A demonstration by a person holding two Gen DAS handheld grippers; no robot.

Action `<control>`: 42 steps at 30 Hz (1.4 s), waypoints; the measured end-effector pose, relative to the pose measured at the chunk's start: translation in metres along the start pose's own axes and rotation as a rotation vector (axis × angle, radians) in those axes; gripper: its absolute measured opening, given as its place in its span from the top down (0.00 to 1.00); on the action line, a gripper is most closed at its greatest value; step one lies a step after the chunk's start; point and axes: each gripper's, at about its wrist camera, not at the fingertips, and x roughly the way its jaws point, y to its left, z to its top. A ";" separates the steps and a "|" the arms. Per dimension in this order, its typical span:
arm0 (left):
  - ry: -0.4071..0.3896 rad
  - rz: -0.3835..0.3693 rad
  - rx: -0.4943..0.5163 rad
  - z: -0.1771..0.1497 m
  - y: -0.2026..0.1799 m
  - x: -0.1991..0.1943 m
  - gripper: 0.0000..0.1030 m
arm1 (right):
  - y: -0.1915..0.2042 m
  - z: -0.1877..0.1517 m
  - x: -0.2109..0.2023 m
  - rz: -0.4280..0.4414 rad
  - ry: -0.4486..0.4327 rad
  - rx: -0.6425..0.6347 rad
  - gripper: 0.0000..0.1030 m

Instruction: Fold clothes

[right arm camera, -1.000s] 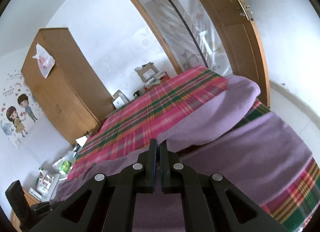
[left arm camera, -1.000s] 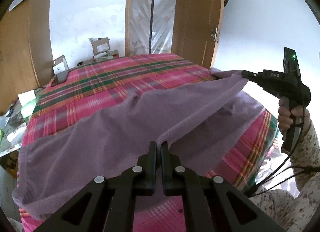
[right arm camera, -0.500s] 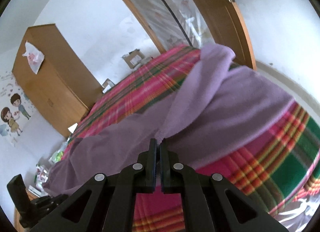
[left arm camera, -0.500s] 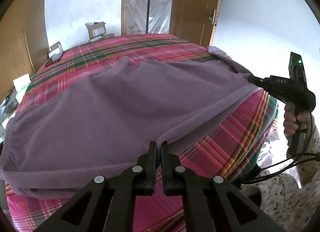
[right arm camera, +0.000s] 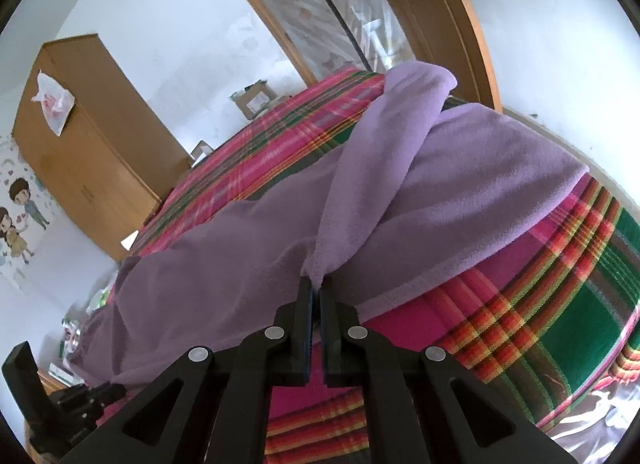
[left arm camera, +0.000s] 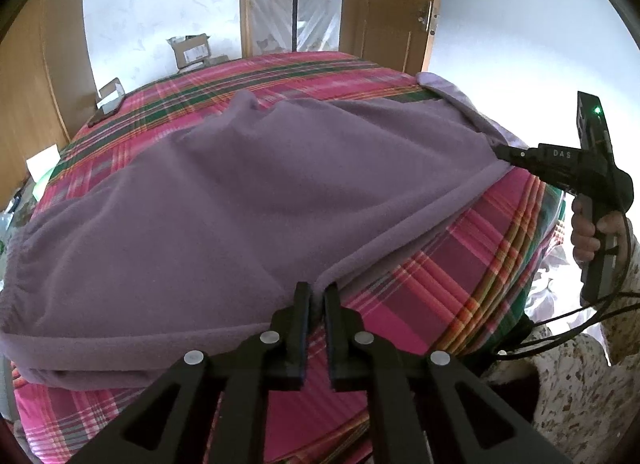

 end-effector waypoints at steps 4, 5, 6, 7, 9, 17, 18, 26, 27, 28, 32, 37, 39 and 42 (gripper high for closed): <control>0.018 -0.008 -0.017 0.001 -0.002 -0.001 0.90 | -0.001 0.000 0.000 -0.011 0.012 -0.024 0.93; 0.024 -0.010 -0.018 0.001 -0.002 -0.002 0.90 | -0.001 0.000 0.001 -0.016 0.017 -0.027 0.93; 0.028 -0.013 -0.017 0.001 -0.003 -0.003 0.90 | -0.002 0.000 0.001 -0.020 0.022 -0.032 0.92; 0.031 -0.016 -0.016 0.001 -0.004 -0.005 0.90 | -0.003 0.001 0.001 -0.022 0.026 -0.037 0.92; 0.028 -0.032 -0.023 0.003 -0.004 -0.012 0.90 | -0.004 0.001 0.001 -0.022 0.027 -0.041 0.89; -0.061 -0.201 -0.087 0.028 -0.001 -0.033 0.90 | -0.006 0.012 -0.012 -0.025 -0.002 -0.079 0.85; -0.070 -0.210 -0.079 0.031 -0.003 -0.033 0.90 | -0.006 0.014 -0.014 -0.026 -0.008 -0.083 0.85; 0.003 -0.289 -0.035 0.061 -0.028 0.016 0.89 | -0.014 0.053 -0.016 -0.105 -0.063 -0.111 0.78; 0.013 -0.299 -0.035 0.063 -0.030 0.022 0.89 | -0.014 0.060 -0.012 -0.118 -0.067 -0.123 0.78; 0.021 -0.306 -0.030 0.066 -0.034 0.028 0.89 | -0.015 0.067 -0.009 -0.131 -0.070 -0.134 0.77; 0.047 -0.313 -0.010 0.075 -0.048 0.050 0.89 | -0.015 0.096 0.016 -0.148 -0.042 -0.168 0.72; 0.079 -0.327 -0.029 0.082 -0.052 0.068 0.89 | -0.009 0.124 0.056 -0.172 0.017 -0.203 0.68; 0.087 -0.331 -0.039 0.084 -0.052 0.073 0.89 | -0.004 0.132 0.070 -0.178 0.037 -0.232 0.67; 0.096 -0.339 -0.046 0.086 -0.053 0.079 0.89 | 0.004 0.141 0.096 -0.214 0.082 -0.273 0.67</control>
